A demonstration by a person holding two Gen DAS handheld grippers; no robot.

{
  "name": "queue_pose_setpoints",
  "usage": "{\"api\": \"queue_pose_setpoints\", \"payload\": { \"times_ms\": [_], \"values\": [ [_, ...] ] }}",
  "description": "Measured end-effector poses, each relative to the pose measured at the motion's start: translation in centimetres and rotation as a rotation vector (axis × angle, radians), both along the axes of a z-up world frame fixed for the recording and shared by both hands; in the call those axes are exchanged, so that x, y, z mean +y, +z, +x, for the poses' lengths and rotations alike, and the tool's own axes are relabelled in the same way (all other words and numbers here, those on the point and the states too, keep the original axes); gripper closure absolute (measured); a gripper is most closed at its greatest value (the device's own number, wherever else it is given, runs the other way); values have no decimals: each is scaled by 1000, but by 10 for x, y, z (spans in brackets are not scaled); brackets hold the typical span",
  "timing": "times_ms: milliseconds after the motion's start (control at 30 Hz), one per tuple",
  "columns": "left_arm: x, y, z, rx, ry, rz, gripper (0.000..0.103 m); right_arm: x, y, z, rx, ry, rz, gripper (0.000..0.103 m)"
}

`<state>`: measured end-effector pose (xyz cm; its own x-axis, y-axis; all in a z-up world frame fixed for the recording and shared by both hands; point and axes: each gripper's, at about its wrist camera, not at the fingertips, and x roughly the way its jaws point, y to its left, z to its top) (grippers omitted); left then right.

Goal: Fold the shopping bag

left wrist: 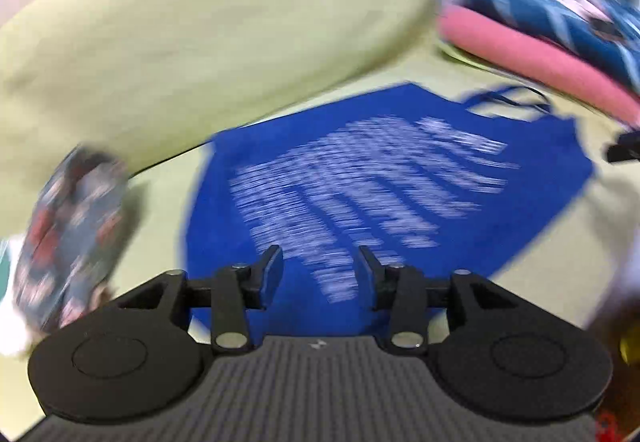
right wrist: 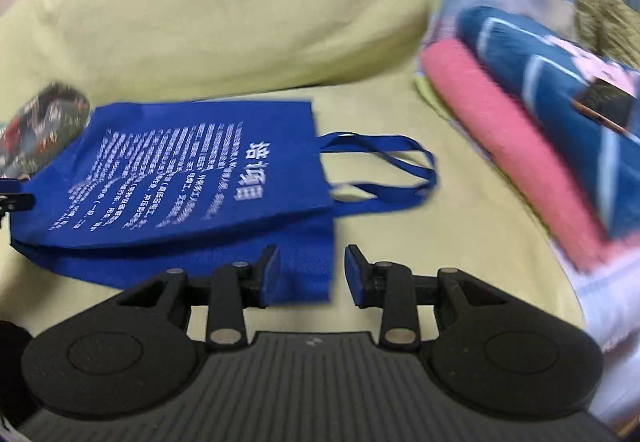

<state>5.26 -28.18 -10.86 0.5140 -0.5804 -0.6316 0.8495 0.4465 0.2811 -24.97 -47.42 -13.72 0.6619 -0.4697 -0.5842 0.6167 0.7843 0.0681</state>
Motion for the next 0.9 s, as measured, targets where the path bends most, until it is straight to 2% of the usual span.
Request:
{"api": "queue_pose_setpoints", "payload": {
  "times_ms": [67, 167, 233, 300, 400, 467, 533, 567, 600, 633, 700, 733, 767, 800, 900],
  "values": [
    [-24, -3, -19, -28, -53, 47, 54, 9, -3, -8, -9, -16, -23, 73],
    [-52, -6, -43, -37, -129, 70, 53, 22, -5, -10, -34, -40, -68, 73],
    [-68, -7, -52, -45, -187, 66, 48, 27, -3, -3, -42, -40, -108, 71],
    [-83, -10, -62, -94, -248, 75, 39, 25, -1, 4, -16, -35, -119, 66],
    [-104, -18, -72, -171, -345, 110, 37, 13, -5, 3, -17, -64, -51, 64],
    [-117, -27, -73, -193, -409, 157, 37, 5, -7, -3, -51, -73, 26, 55],
    [-123, -33, -72, -208, -452, 186, 43, 1, -9, -9, -89, -74, 80, 55],
    [-124, -34, -72, -211, -467, 193, 60, 0, -11, -11, -102, -69, 101, 55],
    [-124, -34, -71, -203, -476, 194, 94, 0, -12, -11, -111, -64, 115, 55],
    [-123, -33, -68, -185, -485, 187, 102, 1, -13, -12, -118, -57, 120, 55],
    [-118, -29, -66, -180, -501, 152, 102, 4, -15, -13, -142, -40, 122, 59],
    [-114, -26, -67, -206, -504, 133, 102, 6, -16, -13, -158, -30, 122, 71],
    [-110, -24, -69, -232, -506, 117, 102, 6, -17, -12, -179, -15, 127, 89],
    [-106, -22, -71, -256, -508, 100, 102, 7, -18, -10, -202, 3, 137, 99],
    [-95, -15, -76, -300, -520, 67, 102, 6, -22, 1, -234, 44, 160, 102]
  ]
}}
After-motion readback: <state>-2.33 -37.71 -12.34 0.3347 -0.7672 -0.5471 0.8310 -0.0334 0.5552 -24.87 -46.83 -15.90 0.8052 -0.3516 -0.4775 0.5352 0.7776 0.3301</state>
